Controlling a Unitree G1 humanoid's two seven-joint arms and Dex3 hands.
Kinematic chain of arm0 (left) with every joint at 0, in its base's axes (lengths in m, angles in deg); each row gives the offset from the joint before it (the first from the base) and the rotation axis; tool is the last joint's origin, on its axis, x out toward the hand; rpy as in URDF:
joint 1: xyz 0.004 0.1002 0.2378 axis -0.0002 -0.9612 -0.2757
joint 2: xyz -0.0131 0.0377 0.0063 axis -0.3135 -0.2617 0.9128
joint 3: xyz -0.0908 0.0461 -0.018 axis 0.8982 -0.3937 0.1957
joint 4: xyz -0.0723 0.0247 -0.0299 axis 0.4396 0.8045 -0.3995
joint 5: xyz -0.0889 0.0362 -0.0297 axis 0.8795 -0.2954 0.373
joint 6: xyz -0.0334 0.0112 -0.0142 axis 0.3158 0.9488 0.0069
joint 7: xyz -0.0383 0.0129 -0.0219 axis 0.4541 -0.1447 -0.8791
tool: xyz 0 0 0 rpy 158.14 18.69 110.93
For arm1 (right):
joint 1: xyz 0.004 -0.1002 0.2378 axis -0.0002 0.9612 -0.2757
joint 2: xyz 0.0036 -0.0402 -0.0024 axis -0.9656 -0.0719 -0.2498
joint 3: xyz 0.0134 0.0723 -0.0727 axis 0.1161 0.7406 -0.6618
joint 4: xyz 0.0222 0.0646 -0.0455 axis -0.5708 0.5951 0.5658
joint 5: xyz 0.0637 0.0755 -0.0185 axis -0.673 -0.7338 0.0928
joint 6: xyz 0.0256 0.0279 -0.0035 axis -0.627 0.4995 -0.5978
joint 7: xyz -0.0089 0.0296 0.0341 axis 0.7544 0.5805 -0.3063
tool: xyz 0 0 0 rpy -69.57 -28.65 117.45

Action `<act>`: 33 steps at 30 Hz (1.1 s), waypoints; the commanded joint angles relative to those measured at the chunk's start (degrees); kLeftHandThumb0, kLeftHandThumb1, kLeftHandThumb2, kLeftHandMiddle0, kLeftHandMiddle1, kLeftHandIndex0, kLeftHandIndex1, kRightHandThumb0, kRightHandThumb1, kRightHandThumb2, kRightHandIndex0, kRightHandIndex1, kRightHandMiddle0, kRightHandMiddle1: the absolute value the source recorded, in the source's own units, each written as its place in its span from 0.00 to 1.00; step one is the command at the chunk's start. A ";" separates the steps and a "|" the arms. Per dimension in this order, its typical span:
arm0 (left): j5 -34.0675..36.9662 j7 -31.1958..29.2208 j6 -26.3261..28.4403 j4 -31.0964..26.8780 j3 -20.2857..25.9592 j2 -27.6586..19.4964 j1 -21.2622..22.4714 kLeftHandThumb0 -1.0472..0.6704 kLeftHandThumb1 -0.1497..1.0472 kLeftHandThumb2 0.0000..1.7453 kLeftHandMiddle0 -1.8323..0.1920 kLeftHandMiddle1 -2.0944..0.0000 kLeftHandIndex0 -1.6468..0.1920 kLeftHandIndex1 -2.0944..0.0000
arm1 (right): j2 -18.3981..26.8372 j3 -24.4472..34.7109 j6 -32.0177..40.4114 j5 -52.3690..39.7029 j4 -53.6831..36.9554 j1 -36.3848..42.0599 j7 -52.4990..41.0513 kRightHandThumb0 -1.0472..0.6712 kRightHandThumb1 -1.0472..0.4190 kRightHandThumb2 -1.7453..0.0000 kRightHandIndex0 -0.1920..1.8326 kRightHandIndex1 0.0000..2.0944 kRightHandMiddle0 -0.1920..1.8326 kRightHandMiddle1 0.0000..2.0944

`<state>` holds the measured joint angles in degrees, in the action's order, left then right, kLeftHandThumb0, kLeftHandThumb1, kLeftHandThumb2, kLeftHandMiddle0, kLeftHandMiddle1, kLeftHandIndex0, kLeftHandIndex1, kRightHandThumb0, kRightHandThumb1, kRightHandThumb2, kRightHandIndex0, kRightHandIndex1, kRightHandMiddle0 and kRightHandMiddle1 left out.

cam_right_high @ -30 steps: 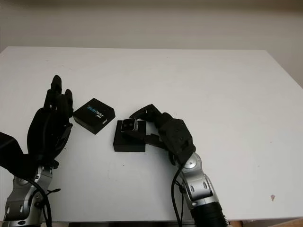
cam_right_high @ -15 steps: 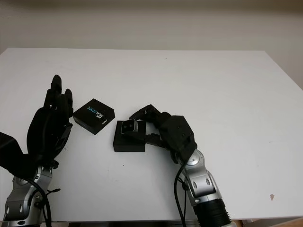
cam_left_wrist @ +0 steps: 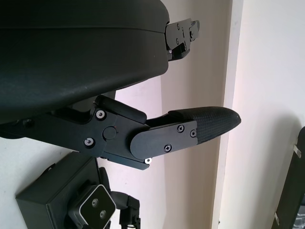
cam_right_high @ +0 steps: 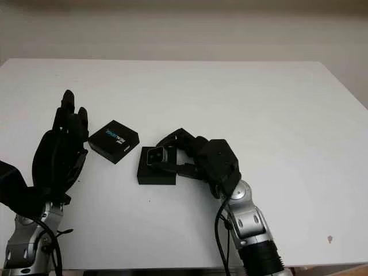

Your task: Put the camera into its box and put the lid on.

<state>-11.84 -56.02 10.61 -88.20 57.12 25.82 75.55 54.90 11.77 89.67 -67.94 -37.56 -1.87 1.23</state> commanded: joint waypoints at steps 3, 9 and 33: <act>0.39 -0.19 0.05 -0.88 0.28 -0.28 -0.13 0.17 1.00 0.35 1.00 1.00 1.00 1.00 | 0.03 -0.76 0.55 -0.17 1.54 0.57 -0.37 0.42 0.02 0.97 0.12 0.32 0.21 0.80; 0.10 -0.06 0.10 -1.10 0.19 -0.35 -0.27 0.17 1.00 0.35 1.00 1.00 1.00 1.00 | -0.16 -1.35 0.54 0.53 2.07 0.48 0.35 0.41 0.02 0.97 0.11 0.33 0.21 0.81; 0.25 -0.17 0.21 -1.29 0.16 -0.27 -0.53 0.17 1.00 0.35 1.00 1.00 1.00 1.00 | 0.87 -4.78 -3.03 7.28 1.86 1.05 2.57 0.40 0.02 0.97 0.11 0.35 0.21 0.78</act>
<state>-11.81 -56.11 10.67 -88.31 57.13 25.82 75.42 55.85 8.20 85.71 -61.01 -36.44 -2.19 4.01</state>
